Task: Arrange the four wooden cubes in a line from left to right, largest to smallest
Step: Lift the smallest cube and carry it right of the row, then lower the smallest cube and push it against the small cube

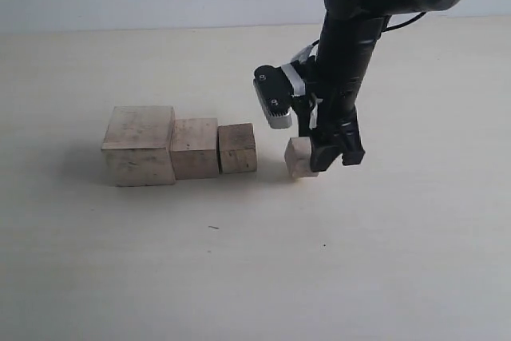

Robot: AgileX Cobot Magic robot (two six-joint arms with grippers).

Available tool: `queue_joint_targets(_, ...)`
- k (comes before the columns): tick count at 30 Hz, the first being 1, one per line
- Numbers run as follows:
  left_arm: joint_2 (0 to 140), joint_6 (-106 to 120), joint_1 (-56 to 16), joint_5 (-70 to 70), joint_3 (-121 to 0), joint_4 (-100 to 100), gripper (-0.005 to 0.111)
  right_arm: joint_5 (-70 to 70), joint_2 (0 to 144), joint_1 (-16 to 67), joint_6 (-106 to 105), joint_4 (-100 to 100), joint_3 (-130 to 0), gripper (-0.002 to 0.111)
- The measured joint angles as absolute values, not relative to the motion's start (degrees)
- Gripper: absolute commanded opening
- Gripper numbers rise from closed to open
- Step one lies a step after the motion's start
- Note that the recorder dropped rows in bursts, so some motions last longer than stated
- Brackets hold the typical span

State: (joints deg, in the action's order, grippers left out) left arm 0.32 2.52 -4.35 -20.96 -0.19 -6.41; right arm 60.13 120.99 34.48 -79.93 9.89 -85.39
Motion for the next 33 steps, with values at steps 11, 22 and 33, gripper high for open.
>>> queue_joint_targets(11, 0.32, 2.52, -4.35, -20.96, -0.19, -6.41, 0.0, 49.6, 121.85, 34.48, -80.12, 9.89, -85.91, 0.0)
queue_joint_targets(22, 0.32, 2.52, -4.35, -20.96, -0.19, -6.41, 0.0, 50.02, 124.04, 34.48, -77.51, 10.76, -86.54, 0.0)
queue_joint_targets(33, 0.32, 2.52, -4.35, -20.96, -0.19, -6.41, 0.0, 49.91, 124.72, 34.58, -77.72, 15.34, -86.66, 0.0)
